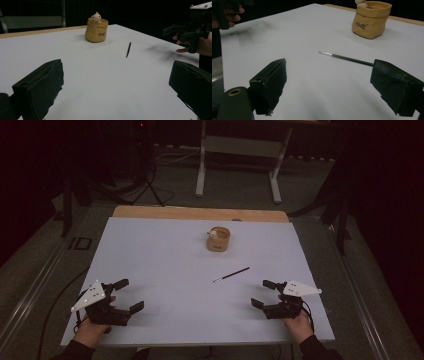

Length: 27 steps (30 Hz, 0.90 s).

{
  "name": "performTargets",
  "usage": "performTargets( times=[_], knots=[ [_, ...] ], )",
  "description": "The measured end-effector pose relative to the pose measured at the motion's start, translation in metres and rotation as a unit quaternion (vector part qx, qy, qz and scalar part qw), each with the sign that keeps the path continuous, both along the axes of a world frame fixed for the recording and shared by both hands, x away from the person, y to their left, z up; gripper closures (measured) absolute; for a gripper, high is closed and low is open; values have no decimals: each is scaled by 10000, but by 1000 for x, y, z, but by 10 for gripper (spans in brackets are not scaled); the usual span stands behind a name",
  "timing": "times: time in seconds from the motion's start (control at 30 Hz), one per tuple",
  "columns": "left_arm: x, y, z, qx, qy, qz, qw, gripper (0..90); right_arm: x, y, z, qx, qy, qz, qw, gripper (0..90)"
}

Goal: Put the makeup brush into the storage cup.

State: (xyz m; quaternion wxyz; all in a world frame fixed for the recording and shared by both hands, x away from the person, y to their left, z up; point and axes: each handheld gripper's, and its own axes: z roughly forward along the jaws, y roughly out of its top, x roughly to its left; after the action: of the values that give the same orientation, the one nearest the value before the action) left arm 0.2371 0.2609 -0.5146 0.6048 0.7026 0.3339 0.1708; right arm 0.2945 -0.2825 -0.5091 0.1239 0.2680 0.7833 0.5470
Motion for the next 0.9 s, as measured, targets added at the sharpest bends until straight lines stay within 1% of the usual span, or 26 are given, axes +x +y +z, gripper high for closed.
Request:
performTargets(
  times=[0.07,0.1,0.13,0.33,0.47,0.53,0.6,0.63,0.73,0.77,0.9],
  knots=[
    [0,0,0,-12,2,4,10000,0,0,0,0,-34,-22,-15,10000,136],
    [0,0,0,-14,-7,4,10000,0,0,-1,0,13,-16,-44,10000,136],
    [0,0,0,-14,-7,4,10000,0,0,-1,1,10,-9,-63,10000,136],
    [-1,-1,1,-45,-45,-41,10000,0,0,-2,1,75,-14,-43,10000,136],
    [-1,-2,1,-47,-33,-74,10000,0,0,-3,4,90,-74,-62,9999,141],
    [-1,-3,2,-58,-42,-85,9999,0,0,-3,5,123,-70,-42,9999,145],
    [-1,-3,2,-53,-45,-122,9999,0,0,-5,8,242,-79,-64,9997,148],
    [-1,-3,2,-53,-45,-122,9999,0,0,-5,9,251,-91,-53,9996,148],
    [-1,-3,3,-81,-65,-111,9999,0,0,-5,10,237,-128,-106,9996,148],
    [-2,-2,4,-133,-81,-81,9998,0,1,-4,10,216,-114,-124,9996,148],
    [-2,-2,5,-134,-112,-65,9998,0,2,-3,7,54,-91,-111,9999,146]
  ],
)
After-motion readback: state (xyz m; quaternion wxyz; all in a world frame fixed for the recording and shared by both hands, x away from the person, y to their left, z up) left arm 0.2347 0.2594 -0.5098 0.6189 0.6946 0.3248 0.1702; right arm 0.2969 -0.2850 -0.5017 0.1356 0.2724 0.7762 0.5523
